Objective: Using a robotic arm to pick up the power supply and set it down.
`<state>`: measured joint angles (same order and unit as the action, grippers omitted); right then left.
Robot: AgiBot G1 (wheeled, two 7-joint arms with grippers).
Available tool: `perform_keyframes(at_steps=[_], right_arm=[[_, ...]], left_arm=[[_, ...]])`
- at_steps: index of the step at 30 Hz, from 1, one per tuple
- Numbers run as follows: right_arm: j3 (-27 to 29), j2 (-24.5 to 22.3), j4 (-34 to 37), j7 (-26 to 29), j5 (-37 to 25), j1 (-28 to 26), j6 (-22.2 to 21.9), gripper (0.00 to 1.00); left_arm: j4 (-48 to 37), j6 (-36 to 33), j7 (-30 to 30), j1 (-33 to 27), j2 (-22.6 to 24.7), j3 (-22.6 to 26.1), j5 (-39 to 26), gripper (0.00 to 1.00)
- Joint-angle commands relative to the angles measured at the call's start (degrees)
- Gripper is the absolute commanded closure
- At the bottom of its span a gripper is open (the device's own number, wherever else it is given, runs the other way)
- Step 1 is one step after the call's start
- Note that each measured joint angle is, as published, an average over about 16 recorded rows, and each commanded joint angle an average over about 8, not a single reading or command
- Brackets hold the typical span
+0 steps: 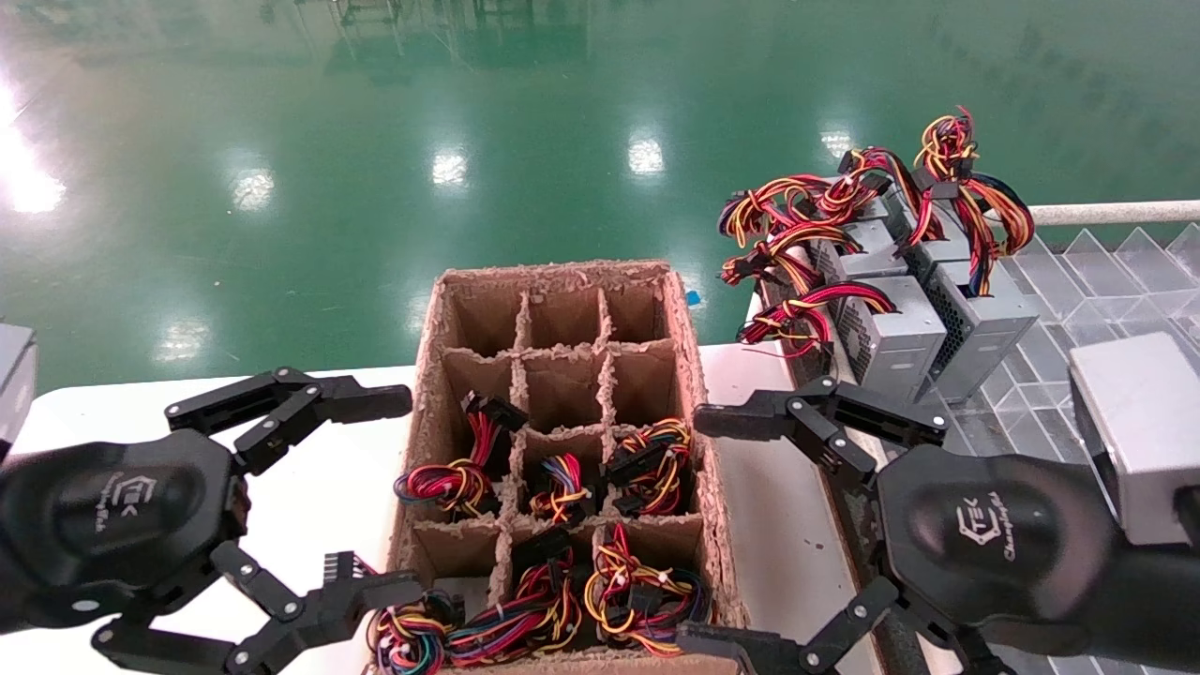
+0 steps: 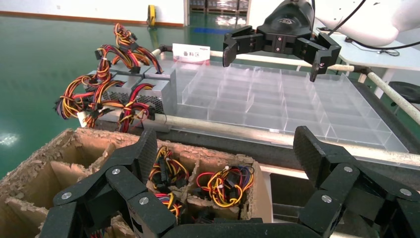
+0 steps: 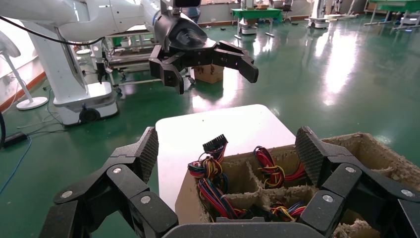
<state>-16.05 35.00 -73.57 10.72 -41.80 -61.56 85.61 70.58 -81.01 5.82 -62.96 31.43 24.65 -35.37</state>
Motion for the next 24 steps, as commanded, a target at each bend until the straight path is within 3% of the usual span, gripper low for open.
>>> perform_keyframes(at_steps=[1, 24], right_arm=[[0.00, 0.00, 0.00, 0.00, 0.00, 0.00, 0.00, 0.00], [0.00, 0.00, 0.00, 0.00, 0.00, 0.00, 0.00, 0.00]], left_arm=[[0.00, 0.00, 0.00, 0.00, 0.00, 0.00, 0.00, 0.00], [0.00, 0.00, 0.00, 0.00, 0.00, 0.00, 0.00, 0.00]])
